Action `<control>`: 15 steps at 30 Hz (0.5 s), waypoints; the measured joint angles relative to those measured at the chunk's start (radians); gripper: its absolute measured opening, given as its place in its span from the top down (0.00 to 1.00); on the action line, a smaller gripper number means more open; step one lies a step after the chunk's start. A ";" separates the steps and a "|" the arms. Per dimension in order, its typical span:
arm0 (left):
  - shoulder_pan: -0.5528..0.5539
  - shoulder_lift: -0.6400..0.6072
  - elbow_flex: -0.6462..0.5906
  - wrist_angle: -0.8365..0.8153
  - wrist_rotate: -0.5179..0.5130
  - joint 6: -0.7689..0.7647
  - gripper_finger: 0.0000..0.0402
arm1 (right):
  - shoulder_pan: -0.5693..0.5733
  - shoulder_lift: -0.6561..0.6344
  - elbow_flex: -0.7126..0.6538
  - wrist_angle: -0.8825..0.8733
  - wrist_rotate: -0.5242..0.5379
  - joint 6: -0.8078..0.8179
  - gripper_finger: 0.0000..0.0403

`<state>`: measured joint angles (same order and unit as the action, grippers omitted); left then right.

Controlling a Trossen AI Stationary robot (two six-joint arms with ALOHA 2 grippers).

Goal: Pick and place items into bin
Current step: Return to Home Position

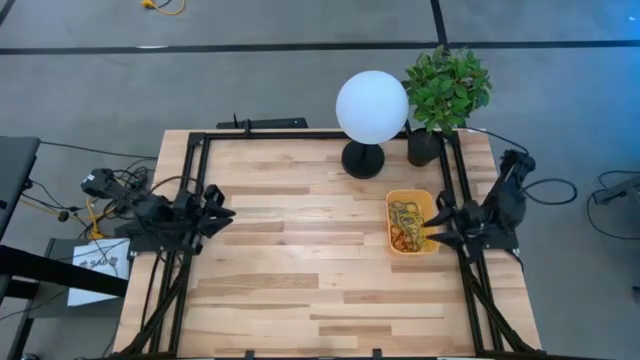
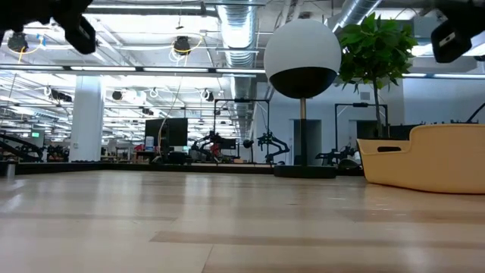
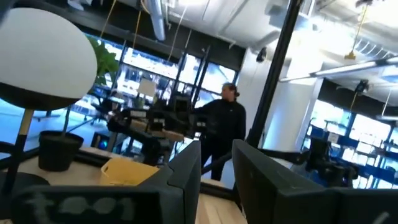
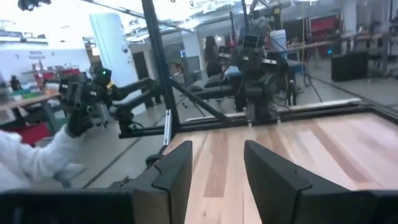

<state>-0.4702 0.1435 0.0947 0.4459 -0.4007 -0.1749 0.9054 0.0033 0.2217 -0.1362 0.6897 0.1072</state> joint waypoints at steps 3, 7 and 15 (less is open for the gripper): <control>0.002 0.000 -0.075 0.106 -0.025 0.010 0.80 | -0.008 0.000 -0.050 0.065 -0.006 -0.060 0.66; 0.010 0.008 -0.082 0.028 -0.084 -0.055 0.80 | -0.038 0.000 -0.055 0.122 -0.008 -0.120 0.66; 0.039 0.013 -0.082 0.046 -0.049 -0.021 0.80 | -0.144 -0.001 -0.149 0.254 -0.181 -0.144 0.65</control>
<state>-0.4317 0.1566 0.0124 0.4923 -0.4496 -0.1959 0.7612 0.0025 0.0724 0.1180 0.5089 -0.0365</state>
